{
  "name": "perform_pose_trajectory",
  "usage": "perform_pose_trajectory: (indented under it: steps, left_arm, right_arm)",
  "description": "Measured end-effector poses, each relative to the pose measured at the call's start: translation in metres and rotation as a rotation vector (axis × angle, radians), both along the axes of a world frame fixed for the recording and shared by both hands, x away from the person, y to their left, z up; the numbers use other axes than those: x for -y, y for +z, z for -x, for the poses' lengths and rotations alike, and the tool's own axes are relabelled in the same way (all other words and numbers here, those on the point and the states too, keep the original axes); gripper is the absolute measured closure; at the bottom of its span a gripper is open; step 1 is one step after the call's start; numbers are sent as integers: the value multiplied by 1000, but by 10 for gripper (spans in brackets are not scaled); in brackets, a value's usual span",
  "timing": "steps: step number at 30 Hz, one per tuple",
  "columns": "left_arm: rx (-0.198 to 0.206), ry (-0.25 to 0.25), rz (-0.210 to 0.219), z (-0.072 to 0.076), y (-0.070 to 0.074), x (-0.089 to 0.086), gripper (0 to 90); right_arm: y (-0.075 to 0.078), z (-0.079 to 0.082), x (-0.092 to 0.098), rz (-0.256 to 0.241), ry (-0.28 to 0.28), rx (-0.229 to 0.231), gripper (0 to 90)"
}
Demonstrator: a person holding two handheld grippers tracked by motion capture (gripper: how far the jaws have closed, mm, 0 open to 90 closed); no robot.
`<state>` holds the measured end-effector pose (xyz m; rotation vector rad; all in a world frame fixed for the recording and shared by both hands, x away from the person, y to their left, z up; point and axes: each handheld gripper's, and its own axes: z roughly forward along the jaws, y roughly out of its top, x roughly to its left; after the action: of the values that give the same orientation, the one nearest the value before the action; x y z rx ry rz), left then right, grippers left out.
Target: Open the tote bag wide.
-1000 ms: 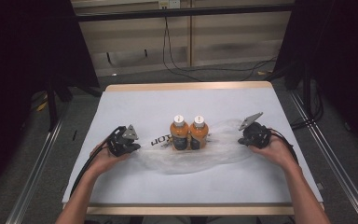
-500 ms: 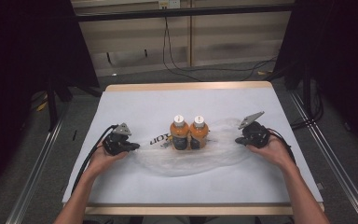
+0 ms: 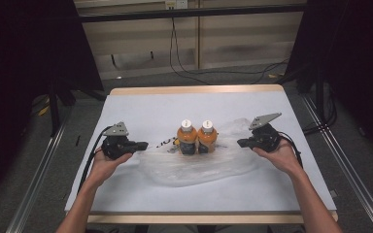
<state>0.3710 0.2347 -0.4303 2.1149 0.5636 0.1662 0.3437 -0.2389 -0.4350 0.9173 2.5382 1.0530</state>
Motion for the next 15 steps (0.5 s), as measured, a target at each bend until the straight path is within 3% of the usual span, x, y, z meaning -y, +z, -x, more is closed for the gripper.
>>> perform_pose_trajectory:
  steps: [6, 7, 10, 14, 15]
  left_arm:
    - [18, -27, 32, 8, 9, 8, 900]
    - [7, -34, 48, 10, 10, 11, 900]
    - [-2, -52, 48, 14, 9, 24, 900]
    - [-4, -99, 4, 16, 5, 43, 900]
    - [-11, -102, 10, 17, 5, 47, 900]
  right_arm:
    - [5, -1, -9, -40, 19, 3, 900]
    - [5, -1, -11, -50, 20, 2, 900]
    - [6, -3, -16, -76, 33, -5, 900]
    - [5, -9, -23, -90, 41, -17, 900]
    - [5, -11, -26, -92, 47, -17, 900]
